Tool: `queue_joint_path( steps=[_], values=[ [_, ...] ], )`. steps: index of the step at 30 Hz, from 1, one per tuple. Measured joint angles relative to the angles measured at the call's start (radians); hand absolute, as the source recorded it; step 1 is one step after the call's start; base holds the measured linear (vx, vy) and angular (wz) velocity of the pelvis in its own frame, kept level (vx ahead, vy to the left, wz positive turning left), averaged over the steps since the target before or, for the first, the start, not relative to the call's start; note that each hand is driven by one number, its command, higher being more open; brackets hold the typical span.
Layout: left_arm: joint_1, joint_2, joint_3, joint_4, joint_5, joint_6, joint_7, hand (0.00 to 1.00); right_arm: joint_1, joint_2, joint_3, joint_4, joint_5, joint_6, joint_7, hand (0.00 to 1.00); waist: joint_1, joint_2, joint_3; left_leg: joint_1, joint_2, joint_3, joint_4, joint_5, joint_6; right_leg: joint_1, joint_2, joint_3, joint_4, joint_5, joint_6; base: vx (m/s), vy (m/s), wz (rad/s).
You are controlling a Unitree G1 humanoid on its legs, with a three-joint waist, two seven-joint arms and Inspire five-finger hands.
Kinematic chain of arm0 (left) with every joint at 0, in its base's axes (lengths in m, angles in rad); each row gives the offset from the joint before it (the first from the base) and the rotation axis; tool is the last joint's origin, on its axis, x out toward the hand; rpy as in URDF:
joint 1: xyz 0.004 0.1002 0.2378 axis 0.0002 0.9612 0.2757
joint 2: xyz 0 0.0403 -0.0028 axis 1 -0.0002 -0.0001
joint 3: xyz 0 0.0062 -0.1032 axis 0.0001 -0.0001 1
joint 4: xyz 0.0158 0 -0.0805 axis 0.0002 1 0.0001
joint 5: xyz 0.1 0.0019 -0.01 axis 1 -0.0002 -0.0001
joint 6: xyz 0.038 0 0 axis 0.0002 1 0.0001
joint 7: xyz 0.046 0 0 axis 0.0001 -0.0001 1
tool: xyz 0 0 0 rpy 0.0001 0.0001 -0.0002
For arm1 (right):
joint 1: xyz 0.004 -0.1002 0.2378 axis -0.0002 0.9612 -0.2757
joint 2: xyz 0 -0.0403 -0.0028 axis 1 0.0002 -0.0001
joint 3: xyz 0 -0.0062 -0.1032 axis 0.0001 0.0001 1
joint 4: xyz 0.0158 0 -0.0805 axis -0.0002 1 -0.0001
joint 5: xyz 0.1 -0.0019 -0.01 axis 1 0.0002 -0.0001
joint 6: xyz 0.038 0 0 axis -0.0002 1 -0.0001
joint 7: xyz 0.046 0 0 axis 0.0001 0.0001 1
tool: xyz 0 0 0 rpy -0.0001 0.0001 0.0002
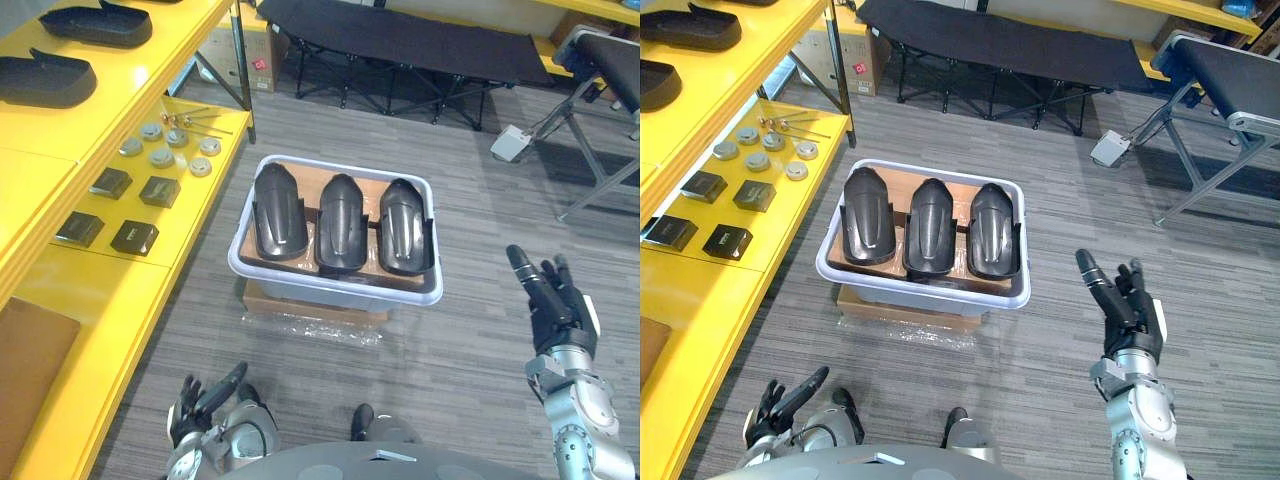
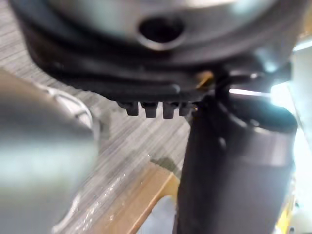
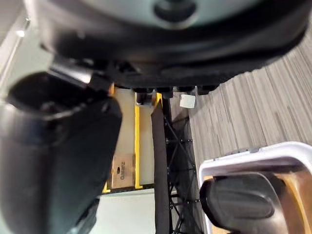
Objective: Walk over and take three plastic housings, then place them on the shelf
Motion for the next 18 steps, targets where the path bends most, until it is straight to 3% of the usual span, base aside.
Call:
queue_joint_path(
  steps=[3,5,11,18],
  values=[
    [-0.035,0.020,-0.001,-0.018,0.000,0.014,0.009,1.00,-0.059,0.021,0.001,0.155,0.000,-0.027,0.011,1.00,0.000,-0.026,0.017,-0.045,-0.011,-0.015,-0.008,0.014,0.006,-0.041,0.002,-0.003,0.001,0.003,0.000,0.01,0.008,0.07],
    [-0.042,0.025,-0.001,-0.018,0.001,0.016,0.013,1.00,-0.126,0.036,0.001,0.256,0.000,-0.030,-0.004,1.00,0.005,-0.029,0.036,-0.067,-0.013,-0.023,-0.005,0.017,0.009,-0.058,0.005,-0.006,0.000,0.008,0.000,0.01,0.008,0.10],
    [-0.070,0.031,0.007,-0.003,0.003,0.015,0.011,1.00,-0.349,-0.005,-0.002,0.427,0.004,-0.049,-0.089,1.00,0.059,0.013,0.153,-0.142,-0.014,-0.060,0.035,0.013,0.022,-0.102,0.003,-0.029,0.013,0.015,0.002,-0.01,0.031,0.15],
    [-0.084,0.033,-0.006,0.018,0.004,-0.013,-0.020,1.00,-0.661,-0.269,0.003,0.738,0.001,-0.059,-0.123,1.00,0.096,0.072,0.229,-0.217,-0.038,-0.118,0.071,0.017,0.036,-0.142,-0.018,-0.063,0.052,0.014,0.002,0.01,0.048,0.20]
  ],
)
